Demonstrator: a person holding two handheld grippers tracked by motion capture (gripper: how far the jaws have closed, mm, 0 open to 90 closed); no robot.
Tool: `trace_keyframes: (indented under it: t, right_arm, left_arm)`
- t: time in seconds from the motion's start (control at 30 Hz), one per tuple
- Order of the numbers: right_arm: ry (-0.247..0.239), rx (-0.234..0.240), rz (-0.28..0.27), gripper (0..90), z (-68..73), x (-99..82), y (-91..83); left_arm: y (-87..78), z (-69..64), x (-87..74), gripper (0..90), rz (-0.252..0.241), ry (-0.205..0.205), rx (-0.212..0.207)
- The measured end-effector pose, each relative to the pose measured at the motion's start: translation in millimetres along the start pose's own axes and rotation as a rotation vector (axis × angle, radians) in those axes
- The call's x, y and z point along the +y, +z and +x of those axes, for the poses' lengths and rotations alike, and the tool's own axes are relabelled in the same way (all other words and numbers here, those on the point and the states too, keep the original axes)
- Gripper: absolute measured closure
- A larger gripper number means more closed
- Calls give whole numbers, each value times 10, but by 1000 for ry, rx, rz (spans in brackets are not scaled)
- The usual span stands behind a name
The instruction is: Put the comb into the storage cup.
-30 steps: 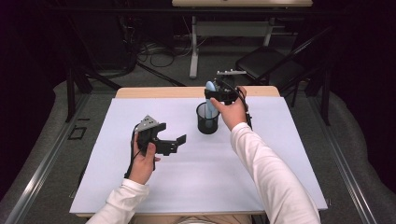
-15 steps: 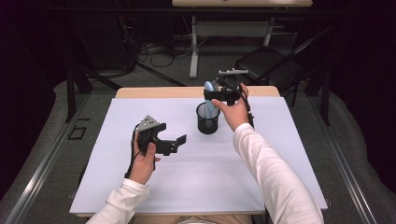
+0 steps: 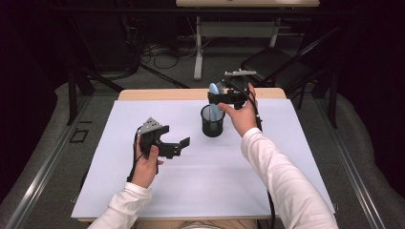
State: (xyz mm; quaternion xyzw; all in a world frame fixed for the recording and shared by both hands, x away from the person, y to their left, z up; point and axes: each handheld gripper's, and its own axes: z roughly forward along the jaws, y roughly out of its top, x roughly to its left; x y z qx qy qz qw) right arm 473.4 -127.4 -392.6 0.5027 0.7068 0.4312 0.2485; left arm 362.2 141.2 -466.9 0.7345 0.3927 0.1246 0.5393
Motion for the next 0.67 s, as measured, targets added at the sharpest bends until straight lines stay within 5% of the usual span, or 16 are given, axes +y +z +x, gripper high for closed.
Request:
trace_keyframes:
  t: [0.33, 0.67]
  right_arm:
    - [-25, 38, -14, 0, 3, -121, -266]
    - [-68, 98, -29, 0, 16, -662, -674]
  left_arm:
    - [-23, 44, 13, 6, 5, -3, -1]
    - [-49, 111, 25, 5, 6, -10, 17]
